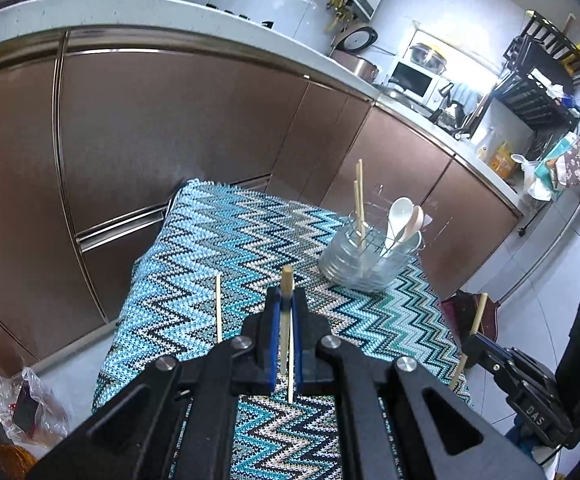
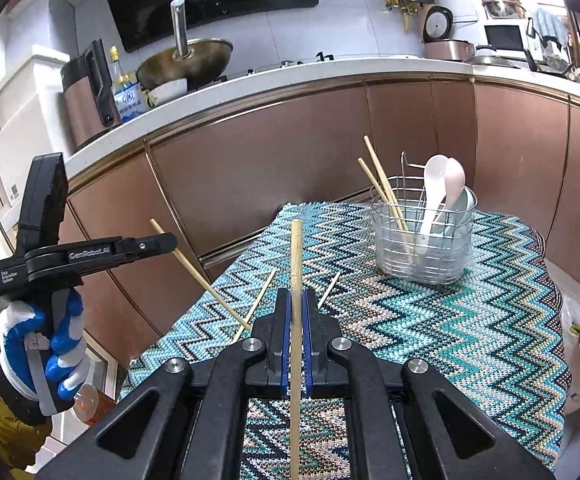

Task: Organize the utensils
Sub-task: 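Carry both chopsticks over the holder, lower them in and open both grippers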

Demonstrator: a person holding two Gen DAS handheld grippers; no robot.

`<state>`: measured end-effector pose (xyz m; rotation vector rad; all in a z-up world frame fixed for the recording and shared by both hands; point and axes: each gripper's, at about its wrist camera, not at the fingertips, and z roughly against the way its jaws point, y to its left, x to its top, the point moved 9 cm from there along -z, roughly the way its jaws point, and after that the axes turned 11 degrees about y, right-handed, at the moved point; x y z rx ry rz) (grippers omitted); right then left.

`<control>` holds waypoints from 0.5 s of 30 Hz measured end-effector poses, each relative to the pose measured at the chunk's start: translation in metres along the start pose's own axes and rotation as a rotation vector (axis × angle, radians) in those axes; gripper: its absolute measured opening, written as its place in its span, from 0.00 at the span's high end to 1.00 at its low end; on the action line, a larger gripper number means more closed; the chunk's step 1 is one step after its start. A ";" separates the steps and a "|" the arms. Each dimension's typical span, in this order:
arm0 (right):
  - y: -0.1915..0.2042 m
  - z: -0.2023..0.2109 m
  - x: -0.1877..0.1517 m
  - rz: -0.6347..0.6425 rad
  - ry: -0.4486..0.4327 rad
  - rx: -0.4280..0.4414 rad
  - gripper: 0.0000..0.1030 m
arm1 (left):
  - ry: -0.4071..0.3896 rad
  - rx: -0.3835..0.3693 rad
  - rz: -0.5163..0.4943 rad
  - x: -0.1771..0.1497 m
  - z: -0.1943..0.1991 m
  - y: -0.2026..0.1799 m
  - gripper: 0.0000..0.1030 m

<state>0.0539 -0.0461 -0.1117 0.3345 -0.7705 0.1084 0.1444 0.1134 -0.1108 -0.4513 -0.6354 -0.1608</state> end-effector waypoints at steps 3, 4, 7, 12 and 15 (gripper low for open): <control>-0.004 0.001 0.003 -0.006 -0.015 0.002 0.95 | -0.013 -0.014 -0.009 0.004 0.007 -0.005 0.95; -0.005 0.001 0.004 -0.006 -0.020 0.000 0.95 | -0.016 -0.018 -0.011 0.005 0.010 -0.008 0.95; -0.013 0.006 0.014 -0.003 -0.046 -0.017 0.95 | -0.025 -0.052 -0.019 0.013 0.017 -0.016 0.95; -0.030 0.023 0.049 0.000 -0.132 -0.043 0.95 | -0.042 -0.117 -0.040 0.041 0.025 -0.039 0.95; -0.041 0.029 0.079 0.000 -0.191 -0.055 0.95 | -0.049 -0.155 -0.056 0.064 0.024 -0.055 0.95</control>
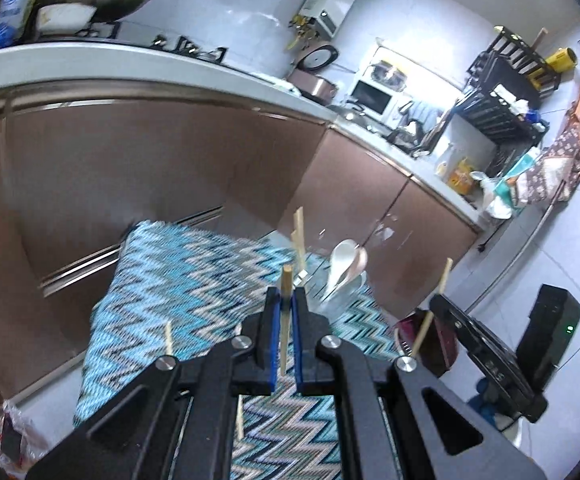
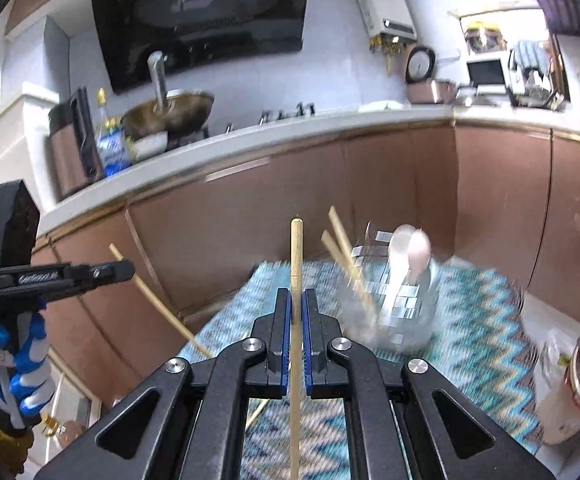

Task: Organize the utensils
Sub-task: 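Carry both chopsticks over the holder, lower them in and open both grippers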

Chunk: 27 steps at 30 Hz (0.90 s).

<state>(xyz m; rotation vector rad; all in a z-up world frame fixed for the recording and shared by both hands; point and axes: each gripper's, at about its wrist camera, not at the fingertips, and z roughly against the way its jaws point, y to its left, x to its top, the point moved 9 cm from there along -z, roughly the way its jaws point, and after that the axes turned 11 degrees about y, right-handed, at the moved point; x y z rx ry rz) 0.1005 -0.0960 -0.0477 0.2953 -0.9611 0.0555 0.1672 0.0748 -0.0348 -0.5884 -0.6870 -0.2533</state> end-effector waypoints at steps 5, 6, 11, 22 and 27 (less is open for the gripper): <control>-0.019 -0.014 0.059 -0.005 -0.110 0.000 0.95 | -0.038 -0.054 -0.041 0.050 -0.010 -0.026 0.95; -0.022 -0.017 0.068 -0.007 -0.125 -0.001 0.95 | -0.043 -0.060 -0.048 0.058 -0.014 -0.031 0.95; -0.035 -0.042 0.114 0.020 -0.207 -0.029 0.95 | -0.060 -0.053 -0.107 0.098 -0.045 -0.054 0.95; -0.072 -0.105 0.126 0.037 -0.231 -0.089 0.95 | 0.018 0.017 -0.174 0.109 -0.142 -0.064 0.95; -0.081 -0.117 0.120 0.027 -0.230 -0.101 0.94 | 0.032 0.034 -0.169 0.105 -0.159 -0.057 0.95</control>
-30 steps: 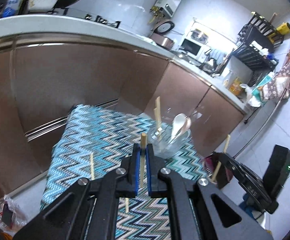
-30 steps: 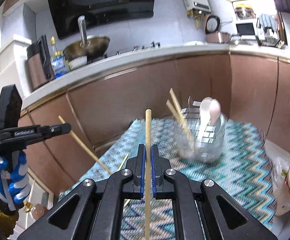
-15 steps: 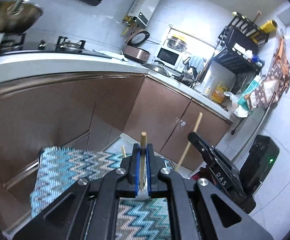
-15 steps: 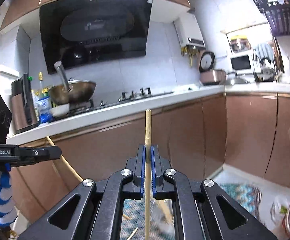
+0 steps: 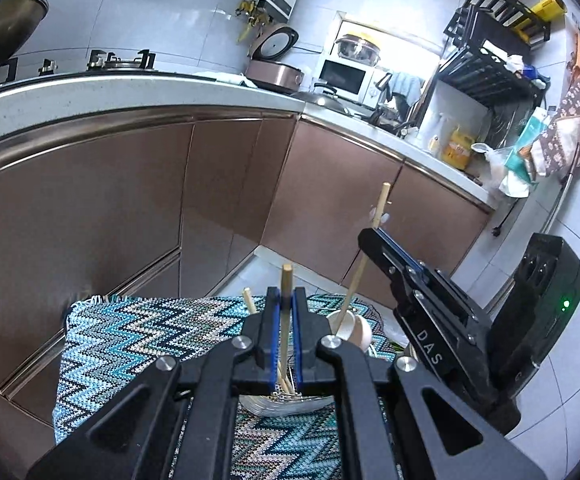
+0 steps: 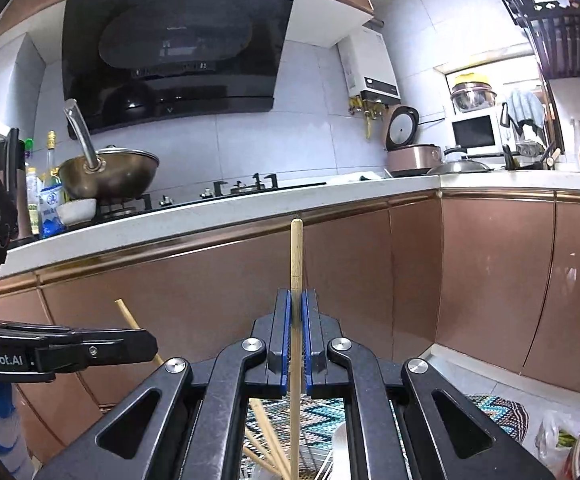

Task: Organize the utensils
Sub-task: 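Carry both chopsticks over the holder, lower them in and open both grippers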

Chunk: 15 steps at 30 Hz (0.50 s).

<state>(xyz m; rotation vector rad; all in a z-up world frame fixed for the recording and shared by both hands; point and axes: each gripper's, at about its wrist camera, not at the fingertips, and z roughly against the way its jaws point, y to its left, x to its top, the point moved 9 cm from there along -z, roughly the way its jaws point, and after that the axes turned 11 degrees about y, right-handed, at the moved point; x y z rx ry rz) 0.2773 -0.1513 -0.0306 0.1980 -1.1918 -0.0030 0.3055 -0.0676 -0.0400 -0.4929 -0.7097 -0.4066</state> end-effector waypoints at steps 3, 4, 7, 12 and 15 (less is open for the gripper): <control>0.000 -0.006 -0.006 0.008 0.004 -0.013 0.94 | 0.003 -0.001 0.006 -0.004 -0.007 0.002 0.95; 0.001 -0.007 -0.008 0.013 0.006 -0.018 0.94 | 0.004 0.000 0.006 -0.005 -0.008 0.003 0.95; 0.000 -0.013 -0.016 0.025 0.015 -0.038 0.94 | 0.008 0.005 0.004 -0.007 -0.012 0.005 0.95; -0.003 -0.021 -0.031 0.037 0.034 -0.065 0.94 | 0.006 0.018 0.005 -0.011 -0.016 0.006 0.95; -0.003 -0.026 -0.041 0.044 0.053 -0.077 0.94 | 0.002 0.046 -0.003 -0.017 -0.022 0.008 0.95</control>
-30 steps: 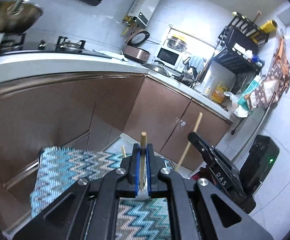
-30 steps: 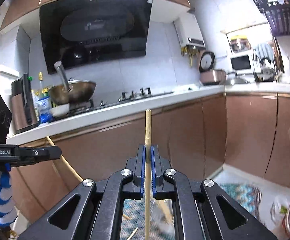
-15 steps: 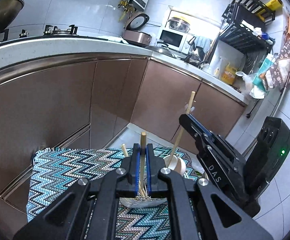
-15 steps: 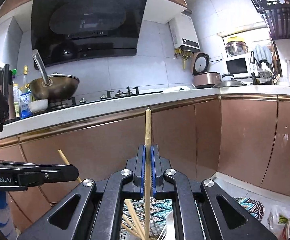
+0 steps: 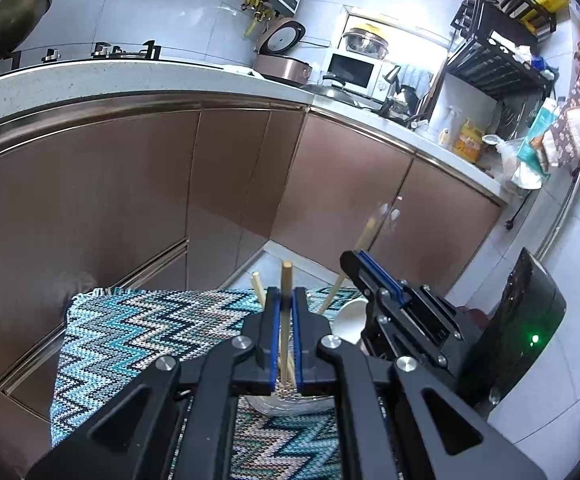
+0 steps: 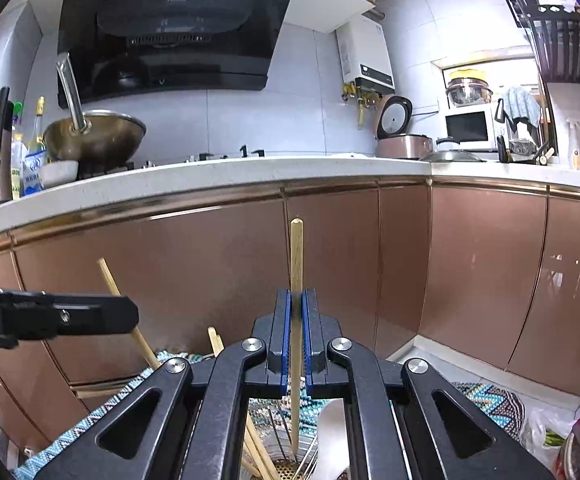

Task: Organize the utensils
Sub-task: 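Carry both chopsticks over the holder, lower them in and open both grippers, then raise both open grippers away from the holder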

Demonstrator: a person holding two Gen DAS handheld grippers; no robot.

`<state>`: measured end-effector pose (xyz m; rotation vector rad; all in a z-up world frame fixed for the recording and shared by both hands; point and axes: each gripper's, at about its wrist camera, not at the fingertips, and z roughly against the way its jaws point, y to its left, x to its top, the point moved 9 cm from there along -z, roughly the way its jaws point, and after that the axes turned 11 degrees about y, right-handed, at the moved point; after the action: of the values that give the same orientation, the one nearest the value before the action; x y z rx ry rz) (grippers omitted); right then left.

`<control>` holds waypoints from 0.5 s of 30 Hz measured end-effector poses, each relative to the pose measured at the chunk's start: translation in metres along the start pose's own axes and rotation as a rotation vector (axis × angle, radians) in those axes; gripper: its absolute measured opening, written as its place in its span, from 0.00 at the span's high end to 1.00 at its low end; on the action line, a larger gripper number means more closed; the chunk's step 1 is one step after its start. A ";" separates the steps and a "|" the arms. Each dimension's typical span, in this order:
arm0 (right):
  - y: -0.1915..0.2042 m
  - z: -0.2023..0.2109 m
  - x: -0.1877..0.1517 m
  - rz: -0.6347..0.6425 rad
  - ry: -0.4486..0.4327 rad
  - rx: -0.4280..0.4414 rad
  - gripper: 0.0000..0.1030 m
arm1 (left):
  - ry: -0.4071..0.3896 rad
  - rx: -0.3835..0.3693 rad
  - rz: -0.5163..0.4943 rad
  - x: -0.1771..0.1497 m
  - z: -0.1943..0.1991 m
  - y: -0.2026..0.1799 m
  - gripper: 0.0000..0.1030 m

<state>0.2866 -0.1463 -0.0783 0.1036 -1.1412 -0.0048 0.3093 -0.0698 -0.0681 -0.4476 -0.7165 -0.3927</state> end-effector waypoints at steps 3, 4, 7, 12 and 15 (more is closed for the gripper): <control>0.001 -0.005 -0.011 0.003 0.027 -0.003 0.94 | -0.009 0.021 -0.002 -0.006 -0.008 0.002 0.95; 0.001 -0.005 -0.014 0.003 0.033 -0.003 0.94 | -0.016 0.033 -0.004 -0.007 -0.010 0.003 0.95; 0.001 -0.005 -0.021 0.000 0.051 0.001 0.94 | -0.021 0.048 0.005 -0.011 -0.018 0.006 0.95; 0.000 0.006 -0.025 -0.005 0.061 -0.003 0.89 | -0.016 0.041 0.029 -0.018 -0.022 0.011 0.93; -0.002 0.020 -0.022 -0.024 0.045 -0.009 0.73 | -0.019 0.042 0.033 -0.019 -0.015 0.012 0.93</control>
<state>0.2589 -0.1482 -0.0904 0.1092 -1.0952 -0.0285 0.3098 -0.0639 -0.0941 -0.4232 -0.7338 -0.3416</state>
